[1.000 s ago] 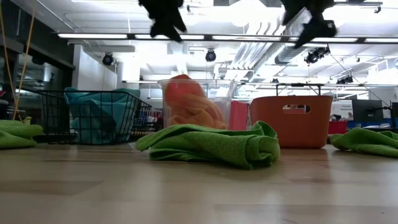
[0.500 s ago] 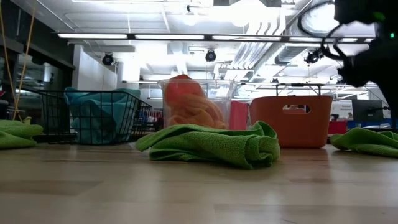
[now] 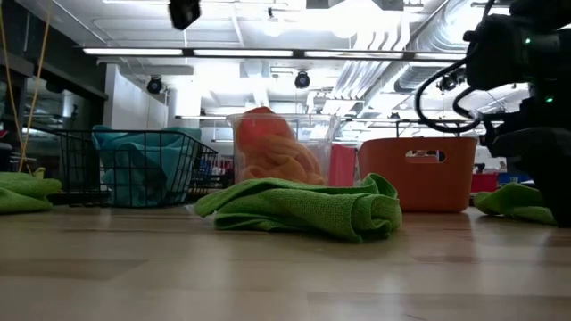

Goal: Sort microfiber towel by color & place in baskets
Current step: Put the right green towel into the orange bin

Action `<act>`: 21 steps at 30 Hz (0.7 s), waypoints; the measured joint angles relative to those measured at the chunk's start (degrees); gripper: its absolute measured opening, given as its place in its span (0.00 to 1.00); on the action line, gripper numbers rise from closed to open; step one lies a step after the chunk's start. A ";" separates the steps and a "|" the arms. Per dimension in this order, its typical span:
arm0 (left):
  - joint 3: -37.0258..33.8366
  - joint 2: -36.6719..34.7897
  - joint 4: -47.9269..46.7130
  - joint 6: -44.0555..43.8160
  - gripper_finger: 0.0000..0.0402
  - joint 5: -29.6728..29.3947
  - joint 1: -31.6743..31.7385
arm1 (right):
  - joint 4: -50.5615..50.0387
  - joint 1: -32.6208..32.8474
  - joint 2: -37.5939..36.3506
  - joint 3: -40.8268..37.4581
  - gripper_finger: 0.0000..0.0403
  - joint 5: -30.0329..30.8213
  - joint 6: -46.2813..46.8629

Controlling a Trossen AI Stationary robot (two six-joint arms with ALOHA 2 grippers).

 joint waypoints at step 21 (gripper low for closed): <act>-5.47 -21.59 14.22 0.26 0.48 -10.48 -1.24 | 1.88 2.94 -0.03 25.89 0.01 -1.01 -14.11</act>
